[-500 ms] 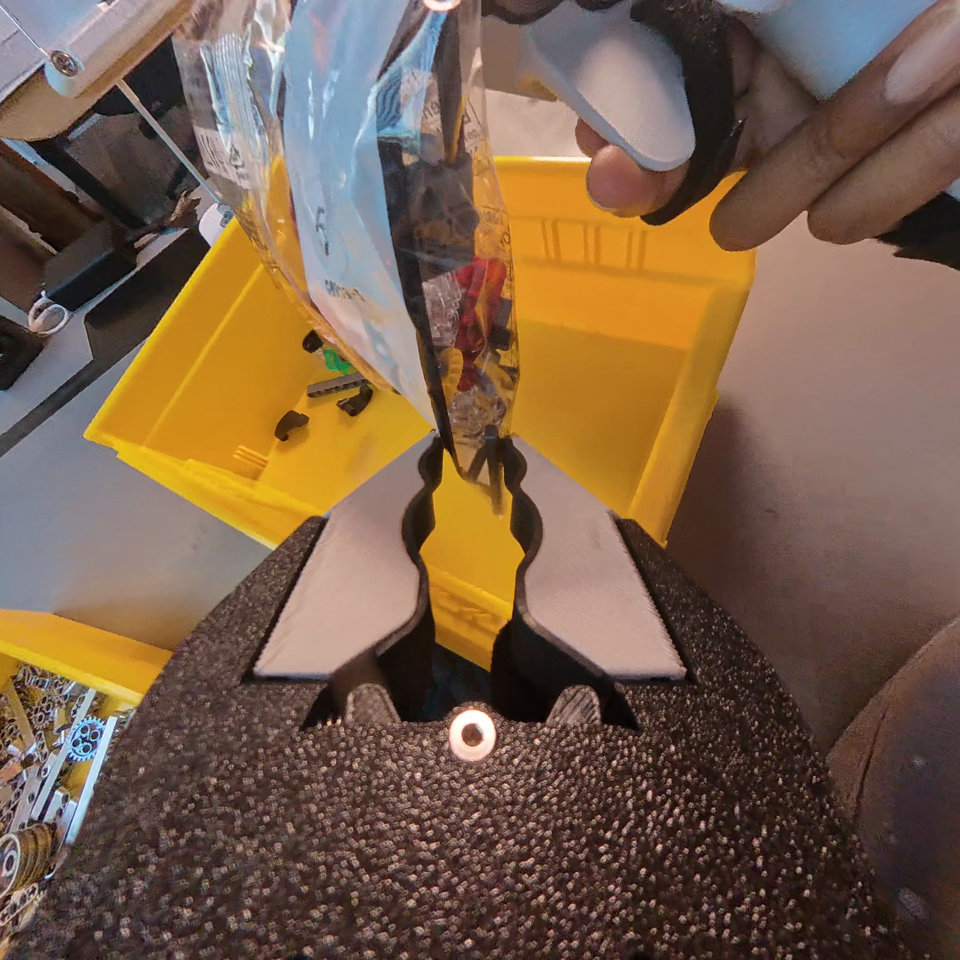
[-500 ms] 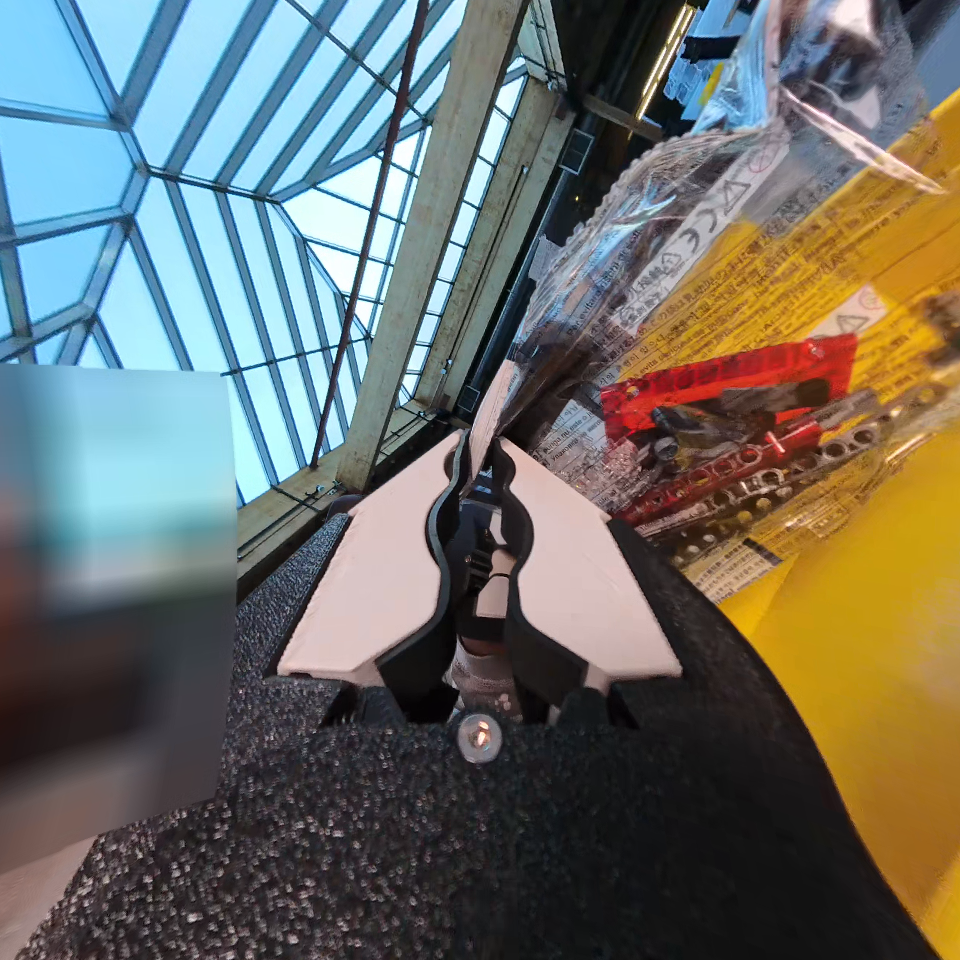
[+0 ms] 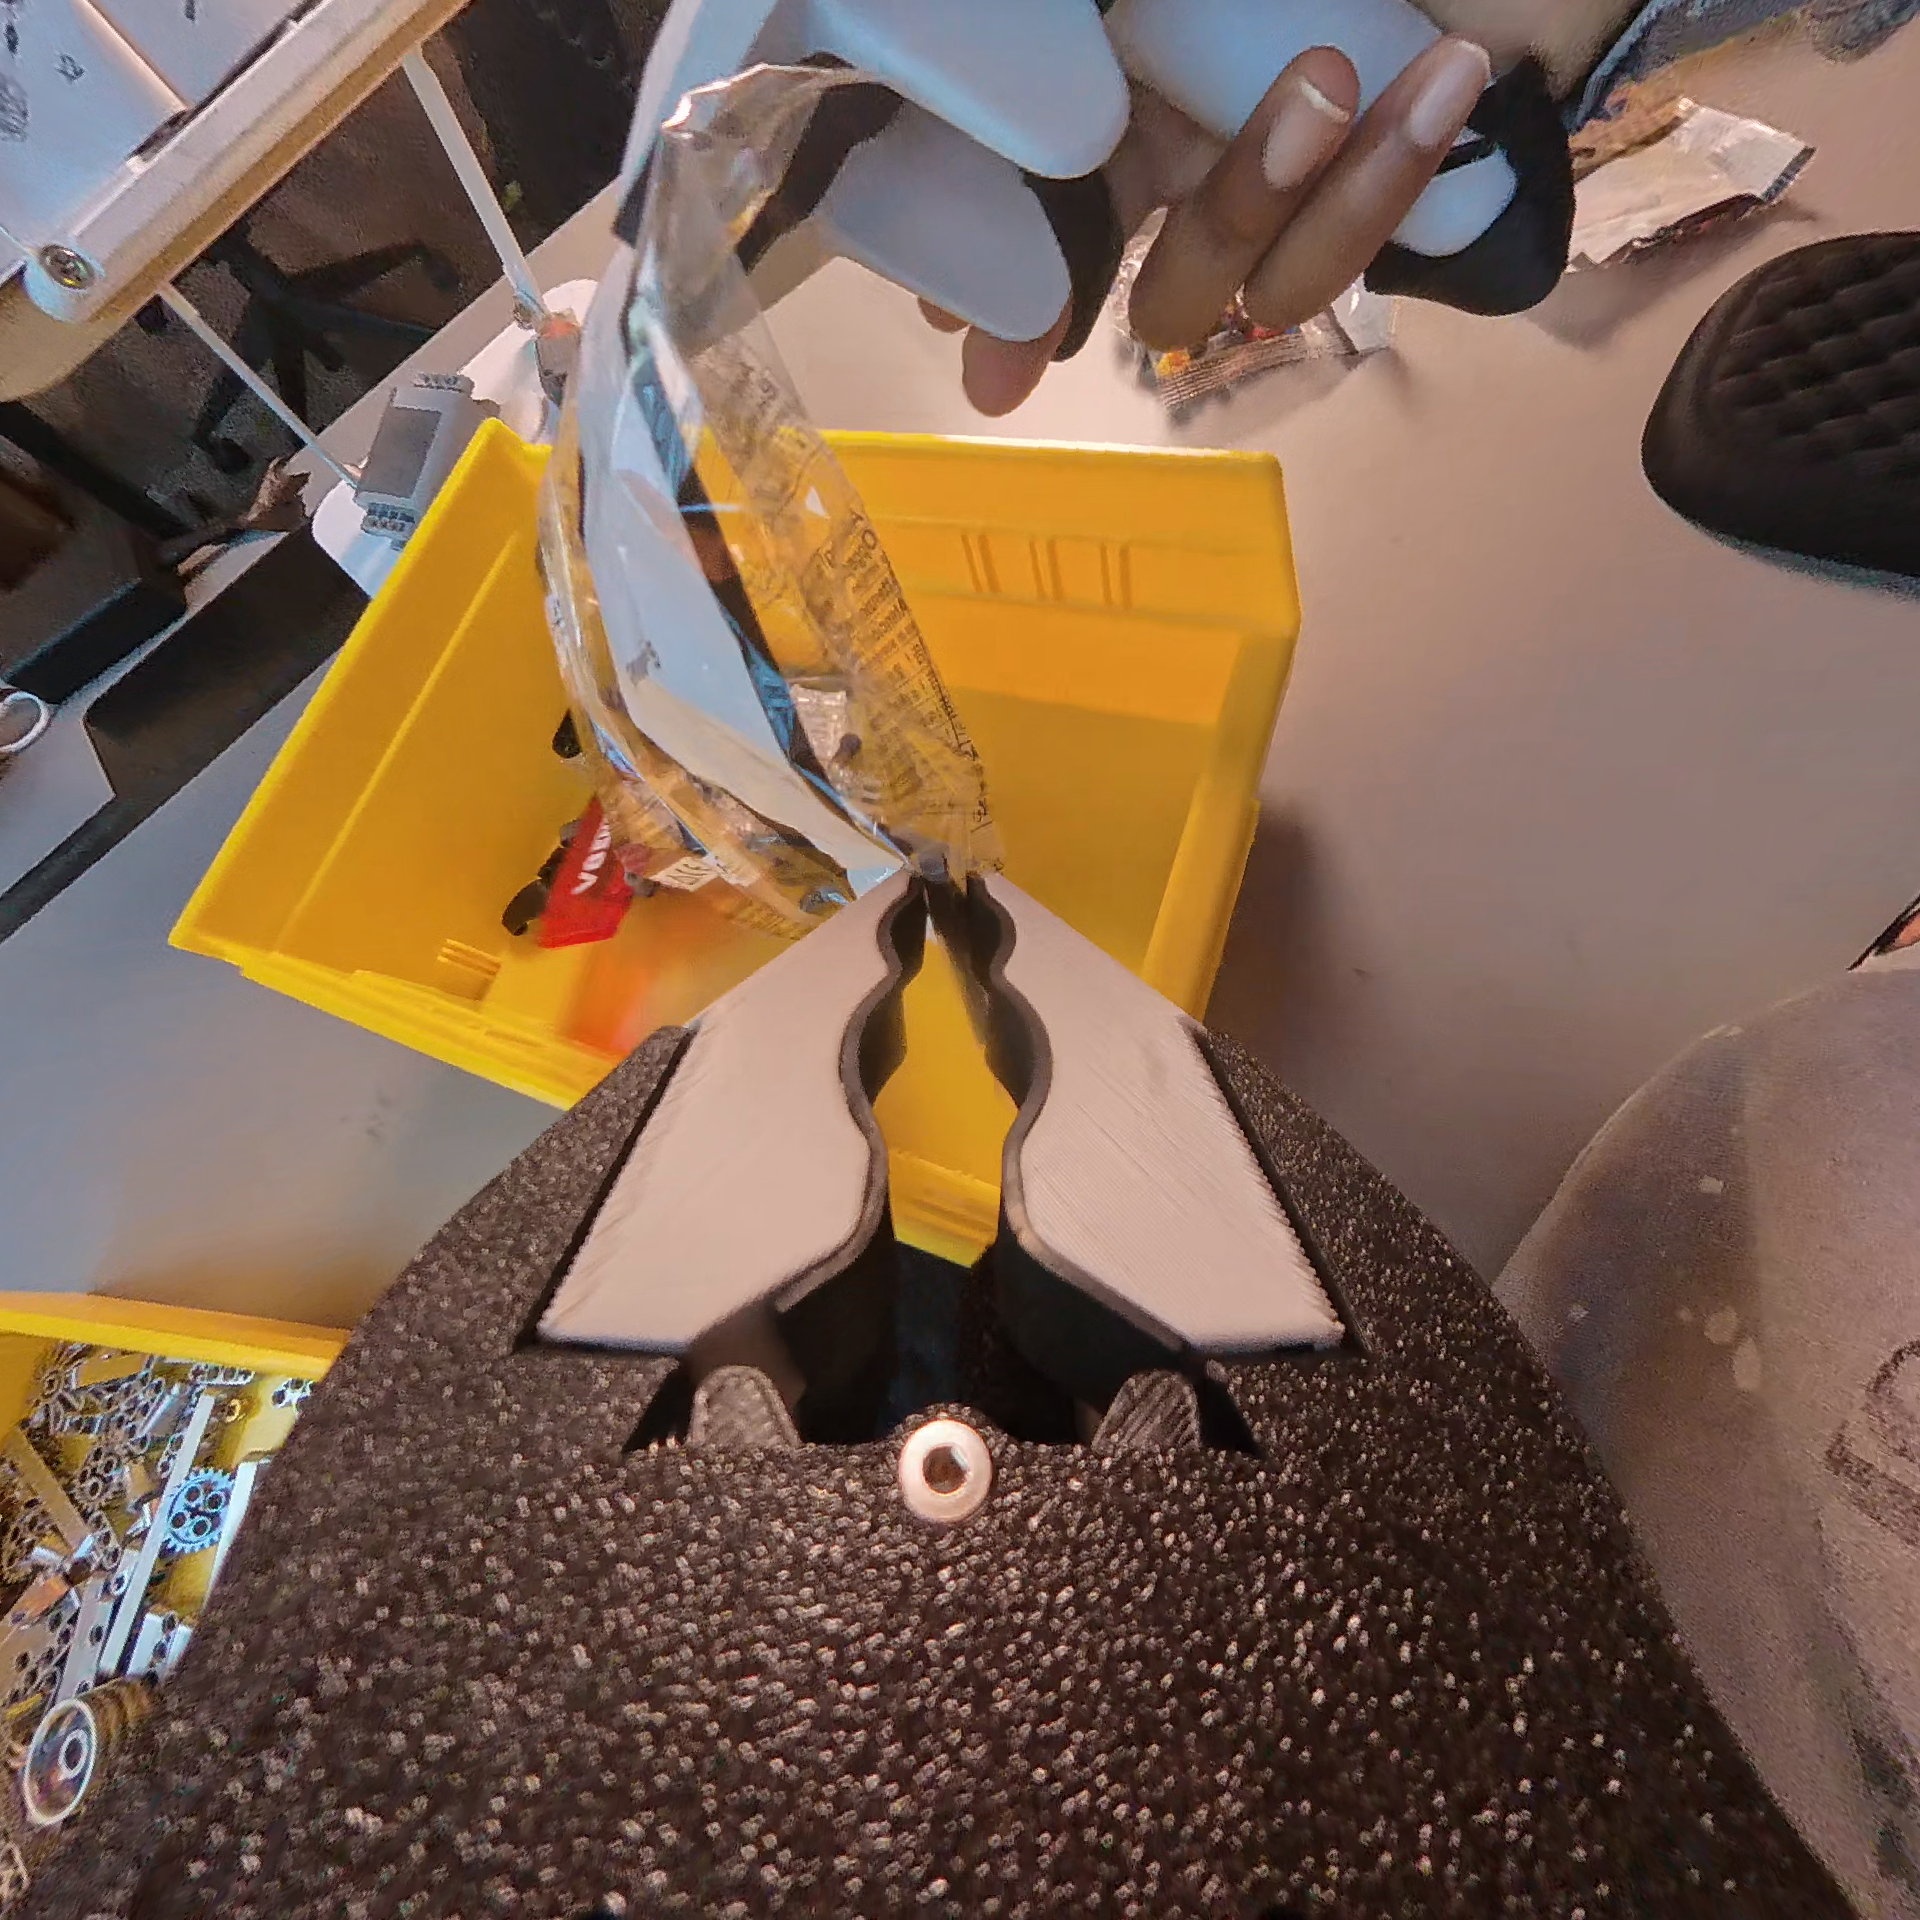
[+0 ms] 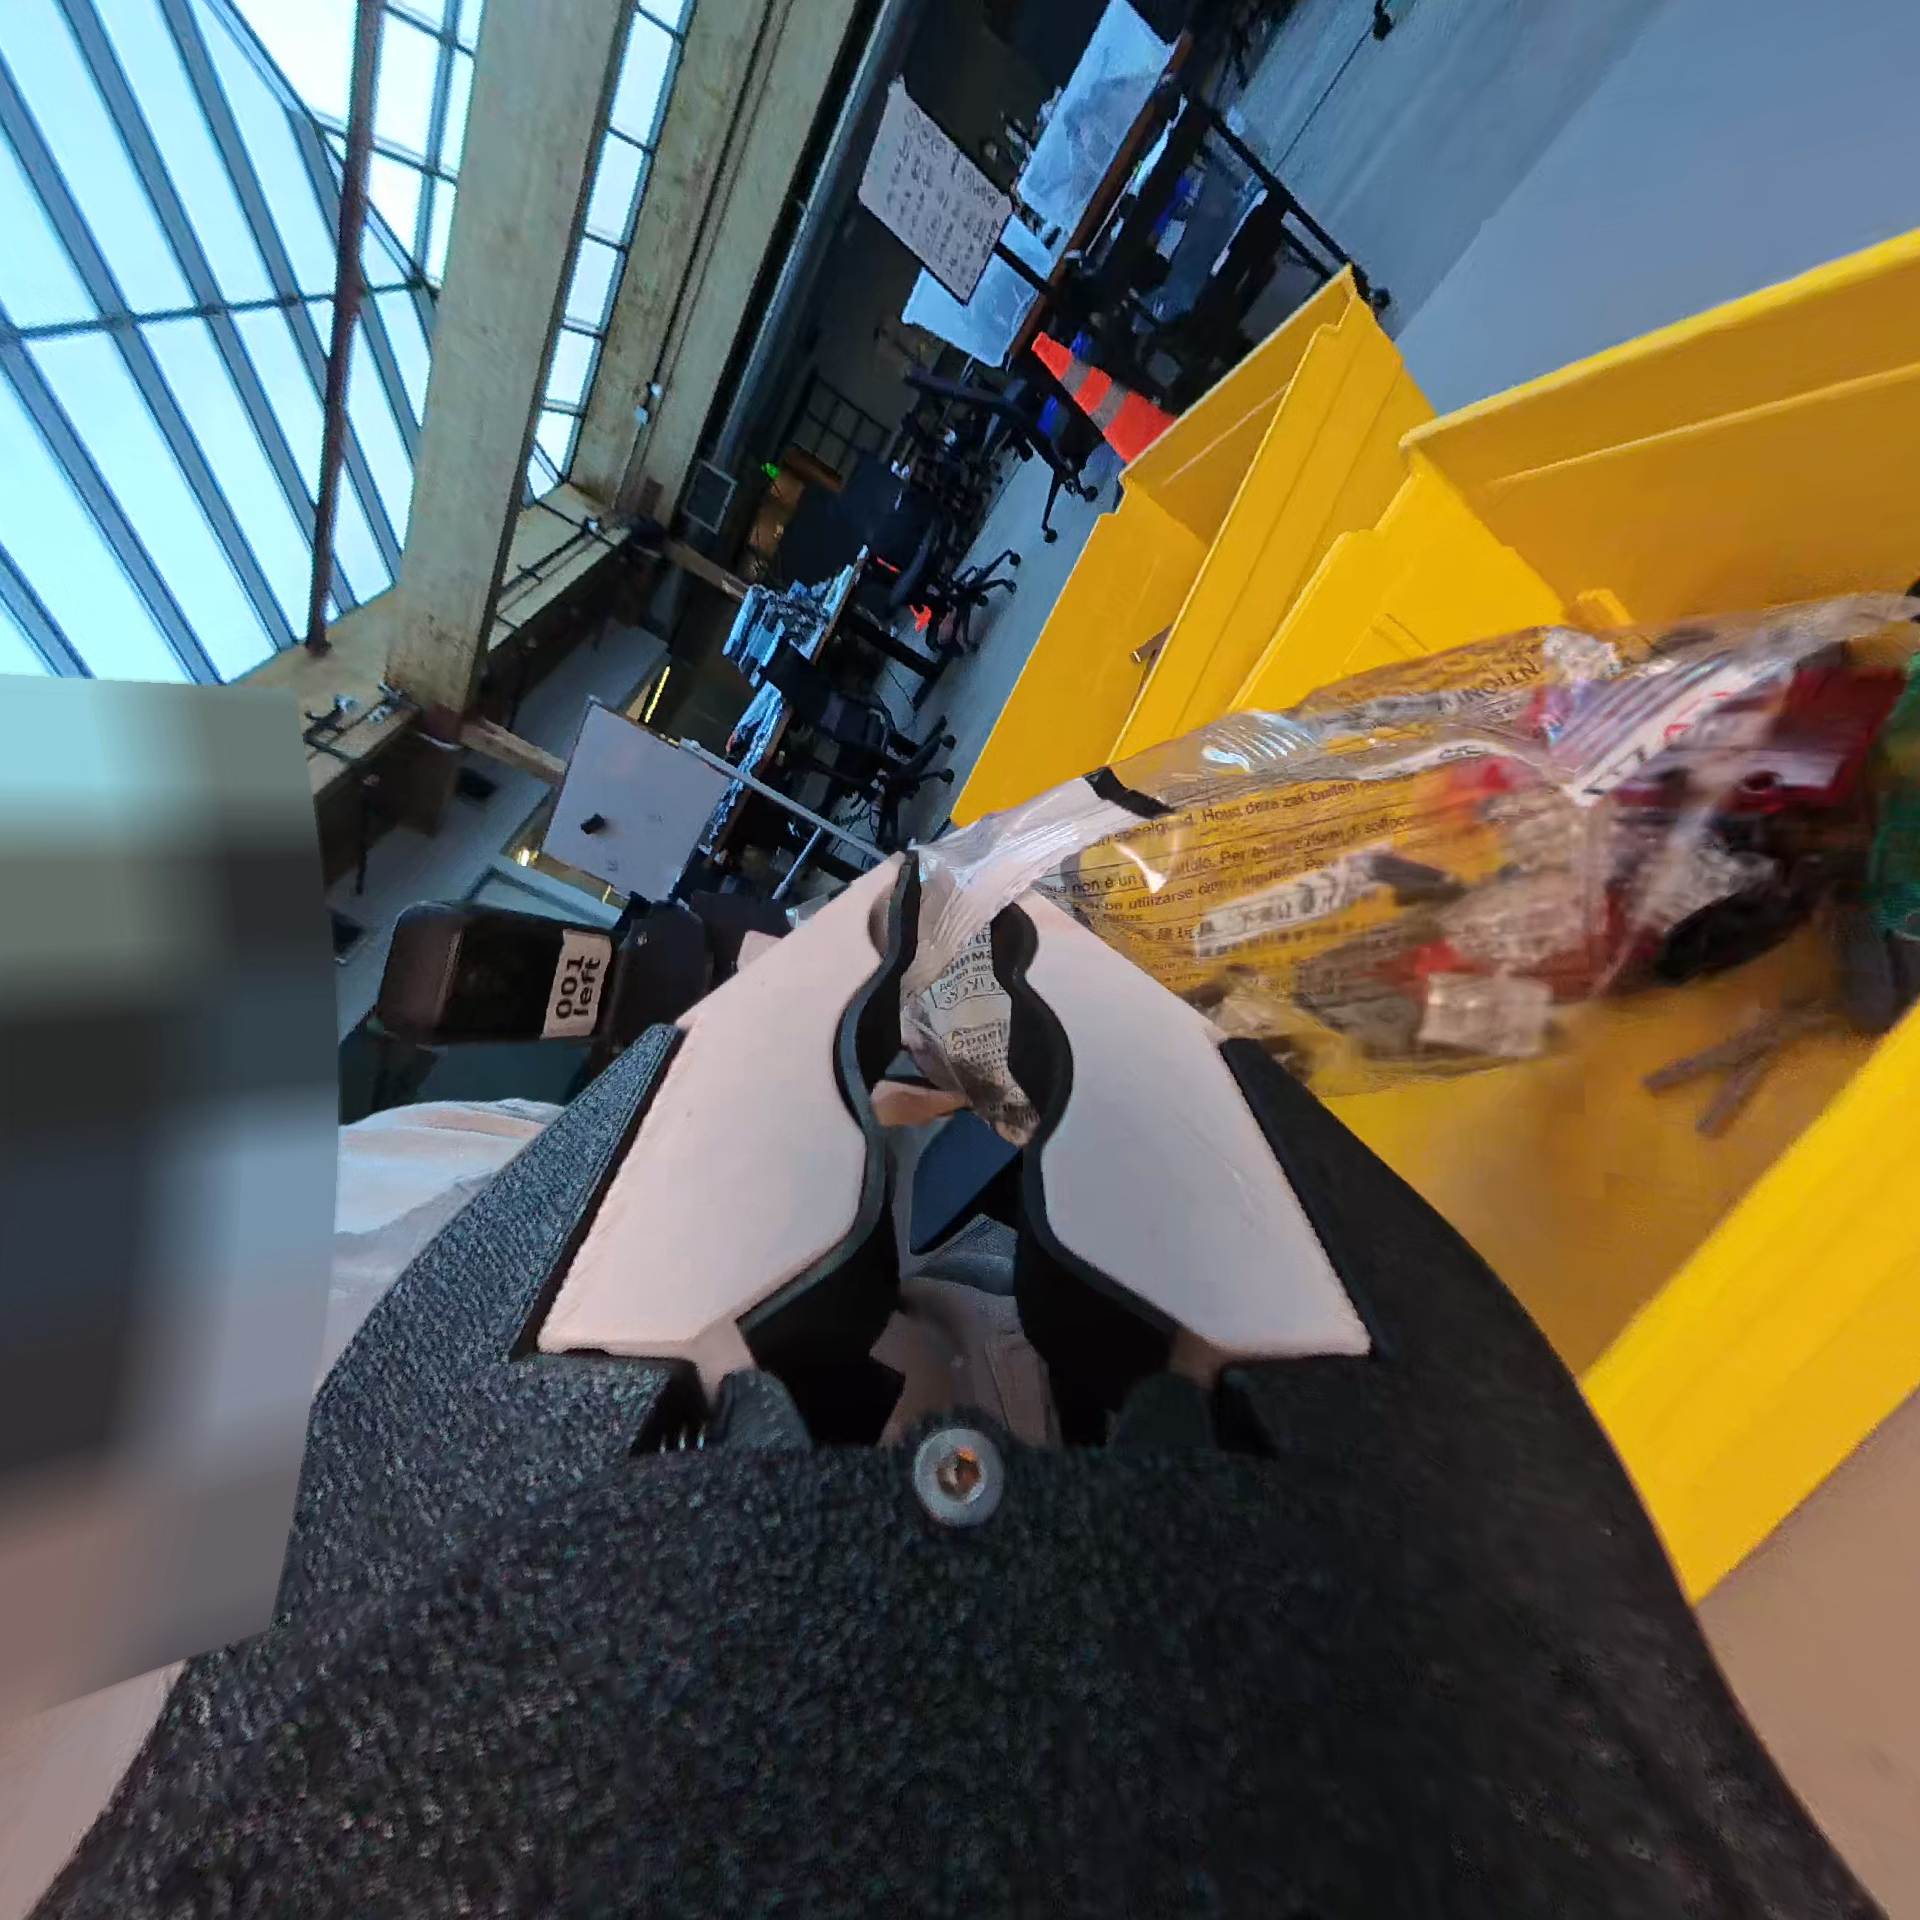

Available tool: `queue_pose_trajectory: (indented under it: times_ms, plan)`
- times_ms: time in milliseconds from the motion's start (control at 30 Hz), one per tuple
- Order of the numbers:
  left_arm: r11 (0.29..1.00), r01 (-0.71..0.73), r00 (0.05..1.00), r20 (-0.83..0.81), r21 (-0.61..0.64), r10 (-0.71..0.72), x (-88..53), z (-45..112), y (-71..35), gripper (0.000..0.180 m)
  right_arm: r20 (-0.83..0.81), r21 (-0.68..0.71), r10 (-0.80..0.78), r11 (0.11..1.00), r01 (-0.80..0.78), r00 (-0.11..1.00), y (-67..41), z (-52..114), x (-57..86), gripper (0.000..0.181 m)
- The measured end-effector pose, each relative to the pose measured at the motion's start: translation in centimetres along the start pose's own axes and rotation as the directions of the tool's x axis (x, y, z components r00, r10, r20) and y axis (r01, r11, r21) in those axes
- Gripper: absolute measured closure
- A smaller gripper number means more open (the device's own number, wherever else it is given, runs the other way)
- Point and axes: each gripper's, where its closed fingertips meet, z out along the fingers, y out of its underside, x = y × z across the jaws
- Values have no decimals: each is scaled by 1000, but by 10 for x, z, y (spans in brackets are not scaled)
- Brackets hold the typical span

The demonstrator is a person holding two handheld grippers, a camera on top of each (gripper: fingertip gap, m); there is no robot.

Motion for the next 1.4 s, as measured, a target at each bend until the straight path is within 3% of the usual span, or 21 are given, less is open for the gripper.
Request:
queue_pose_trajectory:
  times_ms: [367,433,467,533,600,700,767,867,933,967,1000,1067,1200,1333,1400]
  plan:
    - [998,67,985,-158,-12,-68,-27,-16,-15,178,103,-101,-51,993,62,993,1,-28,-10,159]
    - [998,47,987,-152,-51,-54,-28,-14,-7,178,159,-142,-21,989,44,987,9,-36,-13,129]
    - [997,33,989,-142,-74,-43,-29,-12,-1,178,186,-154,0,988,29,983,10,-42,-14,124]
    - [996,37,982,-182,-77,-50,-22,-11,3,178,224,-150,-17,987,52,975,10,-54,-13,134]
    - [997,62,977,-201,-51,-71,-21,-13,-2,178,183,-152,-177,967,205,967,11,-63,-6,135]
    - [997,48,981,-183,-61,-58,-37,-15,-4,178,25,-206,-540,820,533,841,10,-67,13,121]
    - [997,27,979,-198,-71,-40,-43,-16,-7,178,-71,-264,-738,663,701,671,2,-65,22,109]
    - [993,-41,964,-267,-107,11,-48,-17,-12,177,-120,-330,-903,427,842,412,-10,-52,23,105]
    - [989,-87,932,-361,-118,39,-46,-20,-20,177,-112,-318,-949,315,894,295,-17,-41,14,116]
    - [988,-100,912,-408,-117,43,-47,-21,-25,177,-87,-333,-959,282,900,268,-17,-36,15,133]
    - [987,-109,886,-462,-116,43,-47,-24,-30,177,-48,-358,-962,269,894,270,-14,-32,17,161]
    - [986,-124,841,-539,-116,43,-55,-28,-35,176,-17,-357,-923,365,860,384,-15,-27,18,175]
    - [1000,15,819,-574,-20,-23,-87,-35,-55,168,-63,-250,-718,683,686,693,-33,-32,21,179]
    - [982,167,828,-553,87,-92,-106,-33,-53,133,-77,-156,-537,839,522,840,-37,-39,31,180]
    - [961,239,817,-564,141,-121,-108,-33,-51,128,-76,-128,-473,878,462,878,-38,-44,36,180]
